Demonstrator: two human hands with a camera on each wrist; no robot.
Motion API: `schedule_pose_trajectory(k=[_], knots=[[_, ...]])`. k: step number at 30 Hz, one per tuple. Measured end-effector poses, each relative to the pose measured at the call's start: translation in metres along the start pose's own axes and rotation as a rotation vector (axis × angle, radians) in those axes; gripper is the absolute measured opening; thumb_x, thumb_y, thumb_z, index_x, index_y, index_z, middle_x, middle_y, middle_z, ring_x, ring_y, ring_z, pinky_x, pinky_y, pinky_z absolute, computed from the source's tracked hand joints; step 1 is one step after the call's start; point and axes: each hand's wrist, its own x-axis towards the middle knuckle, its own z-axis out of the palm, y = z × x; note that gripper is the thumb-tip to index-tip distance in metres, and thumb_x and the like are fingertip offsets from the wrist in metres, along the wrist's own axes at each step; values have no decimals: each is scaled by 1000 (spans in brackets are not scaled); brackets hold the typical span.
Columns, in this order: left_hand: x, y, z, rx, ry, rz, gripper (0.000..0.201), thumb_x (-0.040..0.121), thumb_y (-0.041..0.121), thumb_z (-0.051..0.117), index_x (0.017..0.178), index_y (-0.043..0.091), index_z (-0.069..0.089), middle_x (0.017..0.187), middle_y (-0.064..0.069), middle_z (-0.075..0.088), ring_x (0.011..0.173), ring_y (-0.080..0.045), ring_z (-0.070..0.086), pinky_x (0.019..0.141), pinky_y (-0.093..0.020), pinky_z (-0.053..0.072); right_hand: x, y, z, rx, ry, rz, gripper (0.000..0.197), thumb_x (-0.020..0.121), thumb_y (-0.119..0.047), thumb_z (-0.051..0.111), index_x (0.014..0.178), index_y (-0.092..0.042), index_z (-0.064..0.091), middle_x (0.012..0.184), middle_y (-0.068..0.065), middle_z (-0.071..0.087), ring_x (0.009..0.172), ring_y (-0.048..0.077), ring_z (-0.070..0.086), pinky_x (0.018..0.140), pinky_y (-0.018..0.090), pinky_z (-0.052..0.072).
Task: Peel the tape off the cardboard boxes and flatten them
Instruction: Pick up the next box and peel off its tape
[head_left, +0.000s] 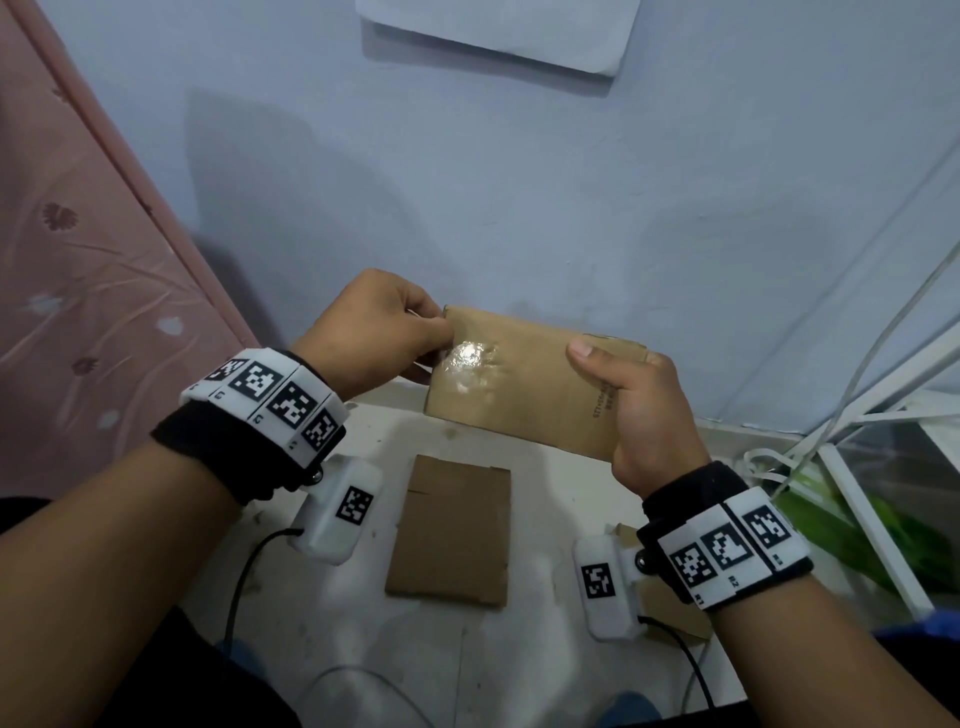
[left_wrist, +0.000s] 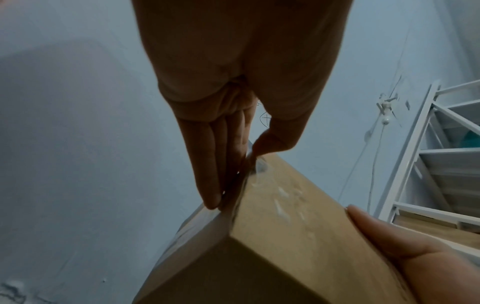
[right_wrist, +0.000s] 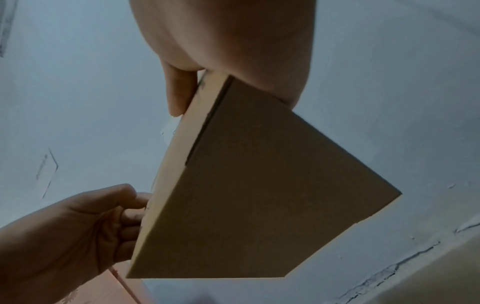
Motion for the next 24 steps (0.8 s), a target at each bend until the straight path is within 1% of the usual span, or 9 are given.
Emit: schedule_pose_trajectory(k=[2, 7, 11, 13, 15, 17, 19, 21, 24], knots=[[0, 0, 1, 0, 9, -2, 9, 84, -7, 64, 82, -16, 67, 77, -30, 70, 64, -27, 72, 68, -42, 65, 0, -2, -1, 0, -8, -5, 21, 91, -12, 70, 99, 8, 70, 86, 16, 70, 75, 29, 71, 66, 40, 59], [1, -5, 6, 56, 102, 49, 11, 79, -9, 63, 75, -19, 62, 60, -17, 59, 57, -26, 65, 62, -42, 64, 1, -3, -1, -23, -52, -35, 40, 91, -12, 71, 100, 25, 56, 90, 20, 62, 78, 30, 66, 70, 38, 56], [-1, -6, 11, 46, 92, 71, 9, 81, -7, 63, 78, -16, 65, 64, -19, 63, 62, -29, 67, 60, -36, 64, 4, -10, -5, -53, -38, -4, 24, 92, -11, 71, 98, 13, 70, 82, 12, 73, 74, 25, 73, 65, 35, 60], [-3, -6, 11, 19, 83, 108, 13, 83, -3, 62, 94, 1, 67, 72, -16, 72, 69, -31, 72, 65, -36, 63, 6, -13, -8, -56, -10, 9, 20, 92, -12, 71, 96, 7, 74, 84, 12, 75, 76, 25, 75, 68, 37, 61], [-4, -10, 9, 84, 82, 219, 28, 87, 2, 61, 107, 21, 56, 84, -5, 77, 75, -26, 75, 73, -37, 61, 8, -14, -11, -43, 31, 23, 19, 91, -12, 72, 98, 5, 75, 88, 12, 76, 79, 26, 75, 73, 41, 61], [-4, -15, 7, 232, 49, 378, 29, 93, 3, 60, 108, 27, 56, 104, 3, 75, 80, -13, 76, 79, -37, 61, 10, -16, -14, -26, 76, 33, 27, 90, -14, 73, 106, 8, 73, 93, 15, 76, 82, 29, 75, 78, 46, 61], [-5, -18, 8, 361, 8, 492, 29, 96, 5, 61, 117, 25, 63, 112, 2, 74, 89, -6, 74, 83, -29, 59, 11, -20, -17, -14, 109, 28, 25, 90, -14, 73, 107, 4, 75, 94, 15, 77, 81, 28, 75, 75, 45, 62], [-6, -20, 11, 454, 4, 572, 29, 97, 11, 62, 124, 19, 65, 112, 3, 74, 93, -9, 74, 80, -18, 56, 11, -24, -19, -9, 117, 18, 22, 91, -13, 72, 106, 2, 75, 92, 13, 76, 79, 26, 75, 69, 40, 63], [-7, -19, 13, 537, 88, 692, 23, 98, 15, 63, 120, 13, 68, 102, 1, 77, 89, -17, 75, 79, -31, 59, 10, -24, -19, 2, 102, 20, 22, 92, -13, 71, 106, 3, 75, 95, 14, 77, 82, 28, 75, 74, 43, 63]])
